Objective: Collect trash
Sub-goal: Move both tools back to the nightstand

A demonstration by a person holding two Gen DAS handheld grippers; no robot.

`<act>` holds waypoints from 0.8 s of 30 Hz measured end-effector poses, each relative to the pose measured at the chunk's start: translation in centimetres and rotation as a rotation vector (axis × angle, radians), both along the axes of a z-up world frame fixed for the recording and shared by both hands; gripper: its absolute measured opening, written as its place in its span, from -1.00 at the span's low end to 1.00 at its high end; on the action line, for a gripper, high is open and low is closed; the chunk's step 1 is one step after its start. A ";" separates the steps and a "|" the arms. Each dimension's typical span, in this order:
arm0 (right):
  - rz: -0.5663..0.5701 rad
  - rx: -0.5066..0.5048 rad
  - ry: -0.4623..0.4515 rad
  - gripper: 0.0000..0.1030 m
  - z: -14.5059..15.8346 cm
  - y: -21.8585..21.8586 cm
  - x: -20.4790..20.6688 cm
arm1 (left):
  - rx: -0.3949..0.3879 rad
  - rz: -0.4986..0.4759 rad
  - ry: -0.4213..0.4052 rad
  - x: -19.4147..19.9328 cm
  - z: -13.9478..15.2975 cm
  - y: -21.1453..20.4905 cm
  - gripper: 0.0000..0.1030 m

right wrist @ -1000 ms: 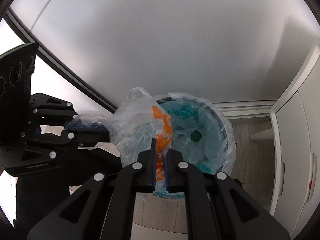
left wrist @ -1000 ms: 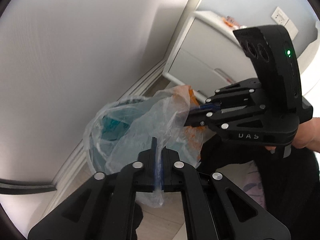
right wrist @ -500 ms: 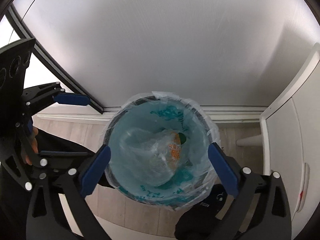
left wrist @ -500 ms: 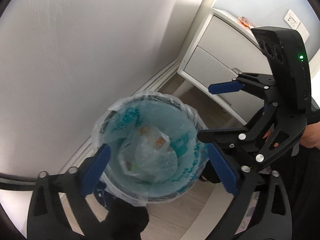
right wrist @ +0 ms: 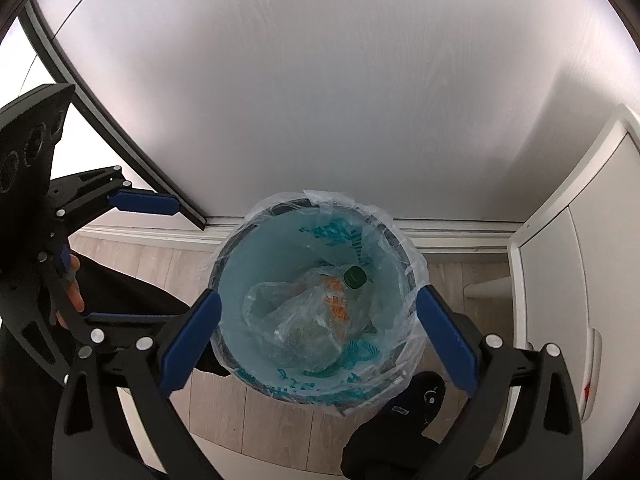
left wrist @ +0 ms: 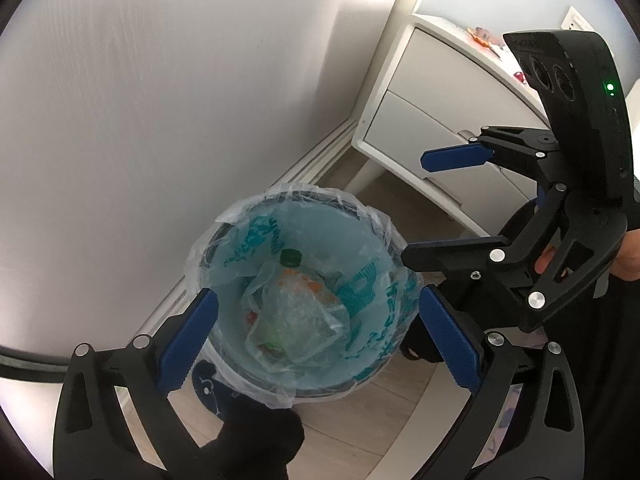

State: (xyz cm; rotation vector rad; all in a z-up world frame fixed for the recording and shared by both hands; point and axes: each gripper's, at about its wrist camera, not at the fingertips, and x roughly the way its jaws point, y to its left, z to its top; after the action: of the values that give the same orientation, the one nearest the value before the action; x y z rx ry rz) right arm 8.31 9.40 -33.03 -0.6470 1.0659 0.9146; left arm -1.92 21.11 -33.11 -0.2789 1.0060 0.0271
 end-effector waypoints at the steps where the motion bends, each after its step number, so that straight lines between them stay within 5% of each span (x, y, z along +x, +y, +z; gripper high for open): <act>1: 0.000 0.005 -0.004 0.85 0.2 -0.1 -0.1 | -0.001 -0.001 -0.006 0.0 0.3 -0.1 0.89; 24: -0.256 0.223 -0.217 0.85 13.7 -12.4 2.3 | 0.093 -0.169 -0.177 4.9 11.0 -5.7 0.89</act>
State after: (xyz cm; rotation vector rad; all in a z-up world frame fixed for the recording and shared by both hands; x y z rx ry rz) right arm 10.57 -2.97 -19.30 -0.4030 0.8163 0.7101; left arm 2.94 15.40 -22.06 -0.1084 0.8466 -0.1030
